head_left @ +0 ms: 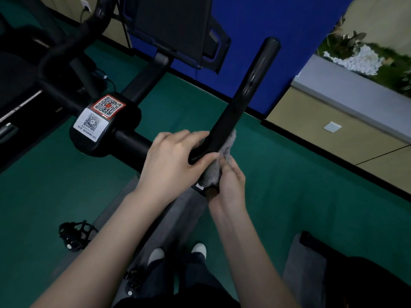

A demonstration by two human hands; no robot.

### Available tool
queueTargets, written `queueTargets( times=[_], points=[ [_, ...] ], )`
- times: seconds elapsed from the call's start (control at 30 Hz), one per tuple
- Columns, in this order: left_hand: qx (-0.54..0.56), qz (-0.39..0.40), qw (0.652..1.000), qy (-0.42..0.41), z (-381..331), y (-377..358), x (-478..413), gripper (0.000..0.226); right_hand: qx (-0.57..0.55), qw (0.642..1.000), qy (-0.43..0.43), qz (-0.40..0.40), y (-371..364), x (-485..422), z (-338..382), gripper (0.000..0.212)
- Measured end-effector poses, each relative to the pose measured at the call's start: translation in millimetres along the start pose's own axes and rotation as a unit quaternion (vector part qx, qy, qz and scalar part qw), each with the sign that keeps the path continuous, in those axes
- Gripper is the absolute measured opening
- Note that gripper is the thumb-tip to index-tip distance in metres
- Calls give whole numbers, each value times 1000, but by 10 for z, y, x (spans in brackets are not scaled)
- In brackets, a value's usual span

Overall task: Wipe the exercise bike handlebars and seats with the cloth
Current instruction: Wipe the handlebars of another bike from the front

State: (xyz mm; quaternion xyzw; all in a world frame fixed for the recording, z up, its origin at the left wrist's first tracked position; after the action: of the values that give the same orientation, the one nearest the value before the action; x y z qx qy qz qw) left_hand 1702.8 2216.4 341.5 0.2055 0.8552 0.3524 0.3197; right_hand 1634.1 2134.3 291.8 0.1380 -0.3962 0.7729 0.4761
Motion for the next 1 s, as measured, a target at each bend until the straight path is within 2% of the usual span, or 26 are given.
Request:
queueTargets(
  times=[0.17, 0.4, 0.53, 0.67, 0.8, 1.0],
  points=[
    [-24, -1, 999, 37, -15, -50, -7, 37, -17, 999, -33, 19, -14, -153, 109, 20],
    [-31, -8, 998, 49, -8, -73, 20, 37, -3, 997, -28, 67, 63, -125, 154, 19],
    [-26, -11, 998, 54, -8, -69, 20, 36, -25, 999, 36, 29, -39, -293, 358, 24],
    [-20, -10, 997, 68, -24, -74, -4, 41, 34, 991, 126, -1, -3, -230, 273, 12],
    [-13, -8, 996, 89, -14, -101, -103, 49, 69, 971, 227, -26, -19, -263, 313, 10],
    [5, 21, 997, 80, 1, -168, -227, 42, 130, 934, 326, -74, -193, -420, 558, 14]
  ],
)
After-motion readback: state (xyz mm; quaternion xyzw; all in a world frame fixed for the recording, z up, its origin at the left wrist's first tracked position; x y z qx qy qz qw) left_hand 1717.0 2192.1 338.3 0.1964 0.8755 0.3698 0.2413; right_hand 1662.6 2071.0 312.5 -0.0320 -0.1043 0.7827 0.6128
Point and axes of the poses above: each hand's wrist, its own x-axis away from the middle knuckle, its own y-axis out of the back of the hand, z = x × y, the point moved 2 cm from there along -x, towards the middle knuckle, and after that the axes turned 5 degrees about -z, right-handed, at the moved point
